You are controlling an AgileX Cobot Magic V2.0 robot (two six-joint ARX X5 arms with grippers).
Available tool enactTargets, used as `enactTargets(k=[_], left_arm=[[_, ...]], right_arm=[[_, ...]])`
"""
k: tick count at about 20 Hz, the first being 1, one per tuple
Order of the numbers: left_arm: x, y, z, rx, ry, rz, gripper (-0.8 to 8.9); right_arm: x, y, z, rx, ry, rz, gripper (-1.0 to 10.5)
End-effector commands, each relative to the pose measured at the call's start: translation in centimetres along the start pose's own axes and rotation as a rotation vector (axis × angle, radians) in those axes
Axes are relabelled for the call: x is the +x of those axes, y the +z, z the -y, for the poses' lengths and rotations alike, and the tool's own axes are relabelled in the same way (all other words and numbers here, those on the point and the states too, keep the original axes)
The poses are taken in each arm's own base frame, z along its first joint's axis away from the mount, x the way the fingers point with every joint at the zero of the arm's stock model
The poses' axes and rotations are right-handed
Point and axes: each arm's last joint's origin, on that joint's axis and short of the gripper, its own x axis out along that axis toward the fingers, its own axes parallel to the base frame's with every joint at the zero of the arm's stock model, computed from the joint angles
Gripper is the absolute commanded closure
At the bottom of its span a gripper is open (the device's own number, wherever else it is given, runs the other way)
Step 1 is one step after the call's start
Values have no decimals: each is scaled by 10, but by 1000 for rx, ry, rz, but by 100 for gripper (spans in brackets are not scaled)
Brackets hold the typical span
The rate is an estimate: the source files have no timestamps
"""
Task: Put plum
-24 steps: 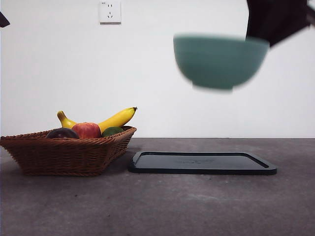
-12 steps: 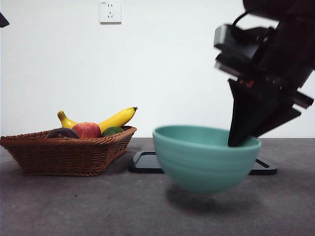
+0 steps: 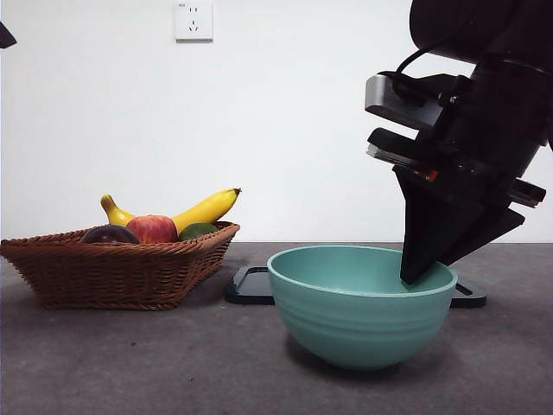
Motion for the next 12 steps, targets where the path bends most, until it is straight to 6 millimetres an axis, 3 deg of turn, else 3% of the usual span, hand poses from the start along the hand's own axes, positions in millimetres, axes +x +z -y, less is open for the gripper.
enactTargets(k=[1, 5, 8, 12], left_arm=[[-3, 5, 2, 30, -3, 14, 411], [-3, 4, 2, 29, -3, 14, 411], [-3, 4, 2, 29, -3, 14, 411], [-3, 4, 2, 28, -4, 13, 411]], right_arm=[[6, -1, -1, 7, 4, -22, 934], [10, -2, -1, 15, 1, -45, 906], [10, -2, -1, 18, -1, -44, 757], [7, -1, -2, 17, -1, -30, 744]])
